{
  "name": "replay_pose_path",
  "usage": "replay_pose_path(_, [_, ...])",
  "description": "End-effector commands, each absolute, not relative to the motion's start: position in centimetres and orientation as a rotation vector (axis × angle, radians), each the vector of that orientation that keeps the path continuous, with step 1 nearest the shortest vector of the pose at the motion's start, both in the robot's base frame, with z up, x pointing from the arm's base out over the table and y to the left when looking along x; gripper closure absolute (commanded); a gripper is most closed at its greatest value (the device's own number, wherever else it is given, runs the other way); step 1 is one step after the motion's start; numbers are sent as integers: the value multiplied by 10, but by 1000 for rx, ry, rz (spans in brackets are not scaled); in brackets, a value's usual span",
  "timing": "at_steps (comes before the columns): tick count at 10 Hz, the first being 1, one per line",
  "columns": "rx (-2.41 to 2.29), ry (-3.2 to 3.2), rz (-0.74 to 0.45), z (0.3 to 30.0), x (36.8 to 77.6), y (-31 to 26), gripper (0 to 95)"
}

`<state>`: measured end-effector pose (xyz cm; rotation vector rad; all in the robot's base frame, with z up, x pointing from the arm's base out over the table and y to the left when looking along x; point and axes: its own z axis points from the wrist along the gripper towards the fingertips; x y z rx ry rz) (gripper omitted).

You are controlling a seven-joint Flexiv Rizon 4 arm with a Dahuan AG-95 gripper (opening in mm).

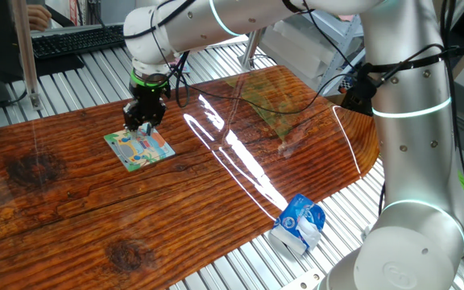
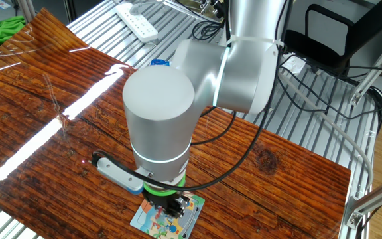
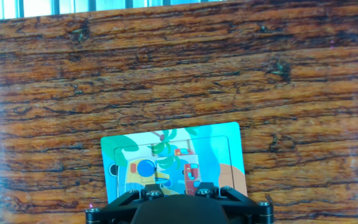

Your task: Assemble one piece of a puzzle

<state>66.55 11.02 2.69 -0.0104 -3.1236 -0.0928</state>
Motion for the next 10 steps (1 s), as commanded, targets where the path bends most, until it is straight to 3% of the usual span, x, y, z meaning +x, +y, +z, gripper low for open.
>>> replay_pose_path(1, [-10,-3129,-92,25,666,112,950])
replay_pose_path(10, [-18,-3137,-92,15,673,115,950])
